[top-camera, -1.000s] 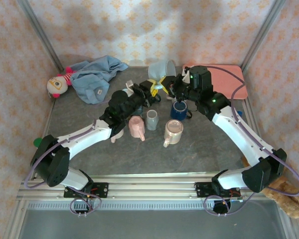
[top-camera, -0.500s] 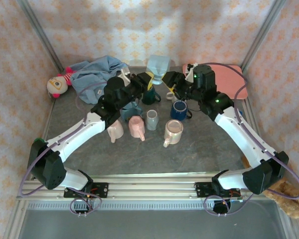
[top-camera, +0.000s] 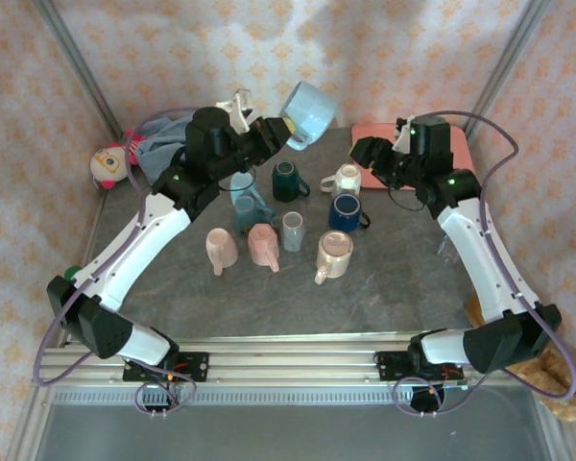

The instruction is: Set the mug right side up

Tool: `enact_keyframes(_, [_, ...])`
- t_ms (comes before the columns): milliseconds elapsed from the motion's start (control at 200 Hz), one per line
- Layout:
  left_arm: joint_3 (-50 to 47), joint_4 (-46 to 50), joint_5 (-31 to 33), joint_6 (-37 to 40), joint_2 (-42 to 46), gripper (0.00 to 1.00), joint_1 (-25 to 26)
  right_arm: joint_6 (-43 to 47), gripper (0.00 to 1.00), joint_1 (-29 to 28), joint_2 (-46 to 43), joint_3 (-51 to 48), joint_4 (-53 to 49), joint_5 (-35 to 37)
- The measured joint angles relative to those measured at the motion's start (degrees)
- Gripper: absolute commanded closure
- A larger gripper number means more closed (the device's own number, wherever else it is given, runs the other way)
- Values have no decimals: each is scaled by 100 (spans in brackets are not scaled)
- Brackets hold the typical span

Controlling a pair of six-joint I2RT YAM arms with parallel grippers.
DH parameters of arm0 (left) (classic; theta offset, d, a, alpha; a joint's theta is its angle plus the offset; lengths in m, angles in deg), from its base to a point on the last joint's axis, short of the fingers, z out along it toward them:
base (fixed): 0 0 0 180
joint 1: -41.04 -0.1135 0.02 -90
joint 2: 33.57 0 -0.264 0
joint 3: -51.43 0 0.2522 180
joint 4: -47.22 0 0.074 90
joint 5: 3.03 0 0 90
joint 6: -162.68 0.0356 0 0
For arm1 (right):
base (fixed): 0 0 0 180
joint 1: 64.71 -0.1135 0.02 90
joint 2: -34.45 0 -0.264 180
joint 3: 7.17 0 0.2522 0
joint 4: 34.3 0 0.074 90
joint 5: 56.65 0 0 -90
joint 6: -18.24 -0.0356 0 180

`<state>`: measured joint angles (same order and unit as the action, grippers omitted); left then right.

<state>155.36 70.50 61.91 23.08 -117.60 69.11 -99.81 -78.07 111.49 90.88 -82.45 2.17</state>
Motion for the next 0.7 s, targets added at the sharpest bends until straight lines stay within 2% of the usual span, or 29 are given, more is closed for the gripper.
enact_keyframes(125, [518,636,-4,822,-256,100,0,669,47,205,531,505,-527,280])
enact_keyframes(380, [1464,1650,37,2236,-1191,100,4,1261,51,579,1652,1043,-1043,568])
enact_keyframes(525, [2271,2129,221,2785,-1945,100,72,1373,51,791,2063,1296,-1163,595])
enact_keyframes(701, [3119,2271,459,3209,-2741,100,219,1620,54,970,2568,1843,-1322,638])
